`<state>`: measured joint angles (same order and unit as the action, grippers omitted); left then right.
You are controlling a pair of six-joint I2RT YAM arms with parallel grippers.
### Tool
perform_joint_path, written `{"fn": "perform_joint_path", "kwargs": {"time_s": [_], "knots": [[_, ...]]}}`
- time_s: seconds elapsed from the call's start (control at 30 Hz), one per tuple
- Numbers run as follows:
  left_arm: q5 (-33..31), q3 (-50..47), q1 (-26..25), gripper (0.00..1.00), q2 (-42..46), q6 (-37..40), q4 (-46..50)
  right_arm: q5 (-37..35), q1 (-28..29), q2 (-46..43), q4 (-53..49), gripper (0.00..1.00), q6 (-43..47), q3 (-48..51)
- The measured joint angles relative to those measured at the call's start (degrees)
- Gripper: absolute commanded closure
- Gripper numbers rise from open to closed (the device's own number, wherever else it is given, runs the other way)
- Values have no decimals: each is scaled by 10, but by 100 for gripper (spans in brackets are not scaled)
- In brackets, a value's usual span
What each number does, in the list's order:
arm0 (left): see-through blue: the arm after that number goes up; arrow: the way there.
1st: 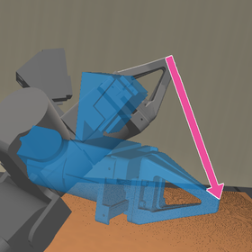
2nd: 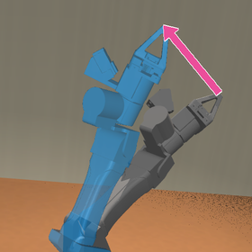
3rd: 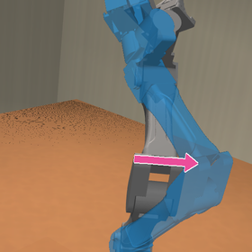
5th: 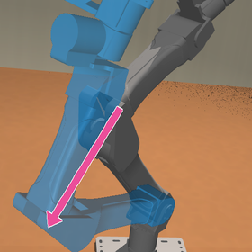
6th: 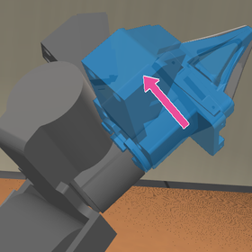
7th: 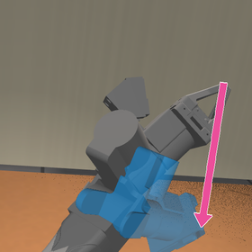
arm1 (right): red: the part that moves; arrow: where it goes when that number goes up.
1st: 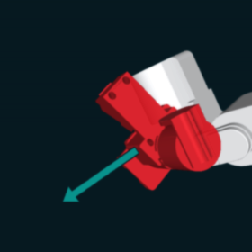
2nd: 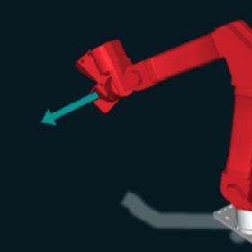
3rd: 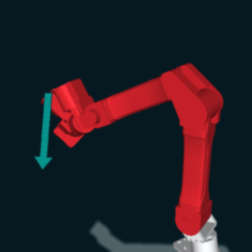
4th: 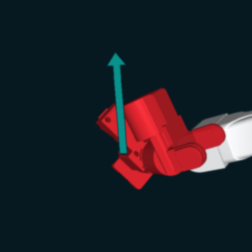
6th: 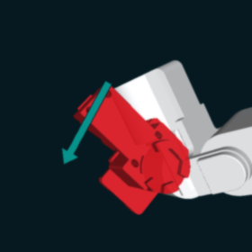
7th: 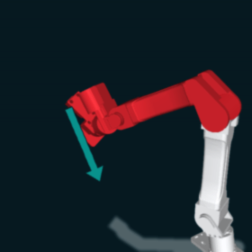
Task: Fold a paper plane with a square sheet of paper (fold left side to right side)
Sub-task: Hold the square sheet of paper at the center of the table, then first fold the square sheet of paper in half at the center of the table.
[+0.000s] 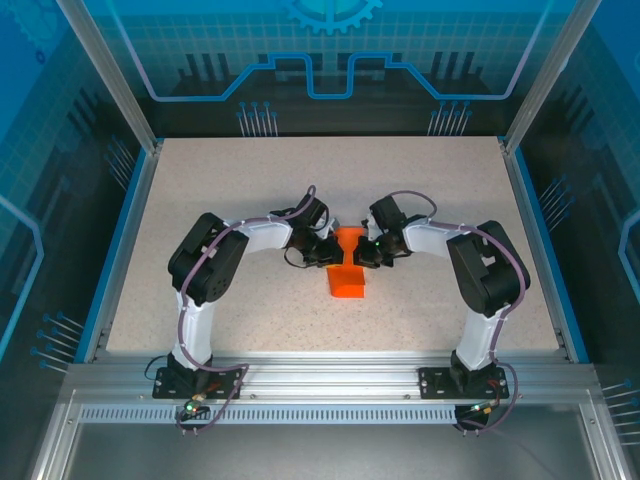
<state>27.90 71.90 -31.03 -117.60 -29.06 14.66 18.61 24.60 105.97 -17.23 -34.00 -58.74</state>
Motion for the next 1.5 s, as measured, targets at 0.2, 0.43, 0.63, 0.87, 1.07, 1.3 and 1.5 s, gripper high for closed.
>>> {"fn": "perform_joint_path", "kwargs": {"time_s": [0.2,0.43,0.63,0.87,1.07,1.3,1.5], "knots": [[0,0,0,87,0,0,0,20,-8,-19,21,100,0,15],[0,0,0,87,0,-2,0,50,-18,-32,64,100,-1,6],[0,0,0,87,0,-6,0,68,-18,16,80,100,-3,-36],[0,0,0,87,0,-6,0,67,-18,62,71,100,-2,-57],[0,0,-3,87,0,-6,0,55,-17,76,39,100,0,-77],[-1,-18,-7,86,12,1,-5,55,-17,81,22,100,0,-86],[0,-46,-18,86,32,17,-7,59,-17,84,9,100,0,-92]]}}
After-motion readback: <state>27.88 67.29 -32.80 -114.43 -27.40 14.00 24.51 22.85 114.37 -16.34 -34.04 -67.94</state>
